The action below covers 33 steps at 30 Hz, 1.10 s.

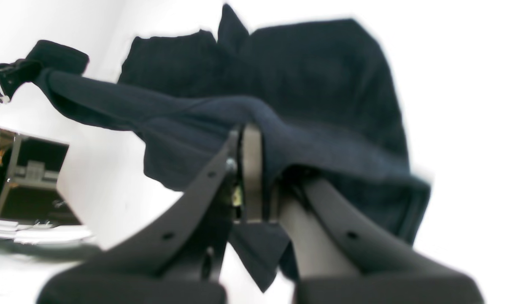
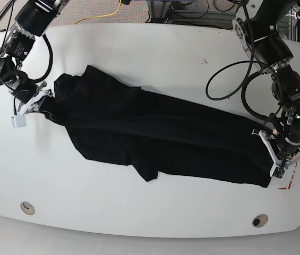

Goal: Layout the t-shirt on the table in an organized manner, then fold the t-shirt properly
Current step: 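Shift the left gripper along the shirt's end and regrasp it, then lift the shirt with both grippers and drag it toward the right gripper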

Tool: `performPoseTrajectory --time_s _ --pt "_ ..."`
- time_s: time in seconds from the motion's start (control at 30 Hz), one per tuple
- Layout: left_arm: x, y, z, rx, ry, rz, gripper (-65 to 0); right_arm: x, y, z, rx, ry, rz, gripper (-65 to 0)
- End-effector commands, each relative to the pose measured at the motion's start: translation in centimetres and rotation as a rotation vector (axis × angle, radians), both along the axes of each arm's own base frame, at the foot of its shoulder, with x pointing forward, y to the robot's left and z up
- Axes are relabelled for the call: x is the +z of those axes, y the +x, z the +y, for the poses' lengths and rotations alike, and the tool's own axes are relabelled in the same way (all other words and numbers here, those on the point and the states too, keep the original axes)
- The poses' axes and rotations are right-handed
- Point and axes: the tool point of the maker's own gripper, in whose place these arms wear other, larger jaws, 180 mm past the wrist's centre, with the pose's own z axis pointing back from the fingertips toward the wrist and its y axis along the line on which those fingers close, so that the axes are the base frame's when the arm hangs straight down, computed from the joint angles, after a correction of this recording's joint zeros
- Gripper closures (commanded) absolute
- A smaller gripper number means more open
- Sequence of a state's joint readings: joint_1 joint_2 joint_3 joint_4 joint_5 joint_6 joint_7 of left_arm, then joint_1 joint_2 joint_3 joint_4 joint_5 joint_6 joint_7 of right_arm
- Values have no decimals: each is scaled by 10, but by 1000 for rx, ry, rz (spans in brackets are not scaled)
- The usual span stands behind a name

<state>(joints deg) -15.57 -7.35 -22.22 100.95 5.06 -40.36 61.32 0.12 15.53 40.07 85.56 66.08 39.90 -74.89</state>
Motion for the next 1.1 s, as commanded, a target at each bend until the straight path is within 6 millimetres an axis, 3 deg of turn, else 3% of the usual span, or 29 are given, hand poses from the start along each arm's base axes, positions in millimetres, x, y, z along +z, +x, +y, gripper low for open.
performPoseTrajectory --time_s 0.0,0.17,0.23,0.3,0.73,1.07 --pt "9 -11 8 16 51 -21 -4 5 -7 -12 -20 -19 -11 0" --pt "0 -26 1 7 54 -5 -3 7 -10 -19 -27 -40 -12 0" --pt "4 -24 -2 5 50 -19 -3 13 -5 -21 -28 -47 -28 0" --pt "15 -20 -4 3 53 -52 -3 30 8 -34 -29 -87 -70 0" --pt "134 48 -64 -118 25 -366 -3 112 73 -81 -32 -188 -223 0" --pt "226 73 -97 -183 10 -574 -3 193 115 -100 -14 -272 -351 0"
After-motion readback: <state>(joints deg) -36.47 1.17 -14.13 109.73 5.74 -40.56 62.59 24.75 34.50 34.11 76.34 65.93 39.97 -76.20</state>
